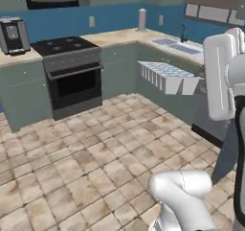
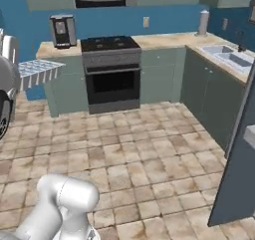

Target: Open the freezer door, pick up the ice cube tray from the freezer, and place it on the dining counter.

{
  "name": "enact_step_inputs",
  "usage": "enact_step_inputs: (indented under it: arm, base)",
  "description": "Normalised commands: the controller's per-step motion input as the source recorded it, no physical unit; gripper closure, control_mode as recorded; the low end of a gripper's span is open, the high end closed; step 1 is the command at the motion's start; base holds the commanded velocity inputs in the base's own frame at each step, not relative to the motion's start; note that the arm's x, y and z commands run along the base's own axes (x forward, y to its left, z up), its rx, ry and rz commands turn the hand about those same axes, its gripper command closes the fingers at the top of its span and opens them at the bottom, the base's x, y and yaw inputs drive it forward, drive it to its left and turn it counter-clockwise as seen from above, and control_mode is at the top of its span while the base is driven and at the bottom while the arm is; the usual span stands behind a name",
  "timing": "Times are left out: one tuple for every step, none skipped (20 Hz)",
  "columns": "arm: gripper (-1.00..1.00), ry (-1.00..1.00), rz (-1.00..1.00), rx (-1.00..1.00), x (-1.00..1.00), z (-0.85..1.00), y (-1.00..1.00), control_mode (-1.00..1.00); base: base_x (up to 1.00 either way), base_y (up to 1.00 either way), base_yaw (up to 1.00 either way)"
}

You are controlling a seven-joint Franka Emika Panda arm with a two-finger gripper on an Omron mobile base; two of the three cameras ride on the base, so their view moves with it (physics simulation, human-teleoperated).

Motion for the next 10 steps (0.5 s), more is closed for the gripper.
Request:
enact_step_inputs:
  arm:
    - [1.0,0.0,0.0,0.0,0.0,0.0,0.0,1.0]
    - [1.0,0.0,0.0,0.0,0.0,0.0,0.0,1.0]
    - [1.0,0.0,0.0,0.0,0.0,0.0,0.0,1.0]
    - [1.0,0.0,0.0,0.0,0.0,0.0,0.0,1.0]
    - [1.0,0.0,0.0,0.0,0.0,0.0,0.0,1.0]
    - [1.0,0.0,0.0,0.0,0.0,0.0,0.0,1.0]
    - [1.0,0.0,0.0,0.0,0.0,0.0,0.0,1.0]
    - [1.0,0.0,0.0,0.0,0.0,0.0,0.0,1.0]
    - [1.0,0.0,0.0,0.0,0.0,0.0,0.0,1.0]
    - [1.0,0.0,0.0,0.0,0.0,0.0,0.0,1.0]
  base:
    - [-0.33,-0.05,1.0]
    - [-0.29,-0.01,1.0]
    - [-0.24,-0.01,1.0]
    - [-0.23,0.0,1.0]
    - [-0.23,0.0,1.0]
    - [-0.22,0.0,1.0]
    - [-0.21,0.0,1.0]
    - [-0.18,0.0,1.0]
    - [-0.14,0.0,1.0]
    - [-0.02,0.0,1.0]
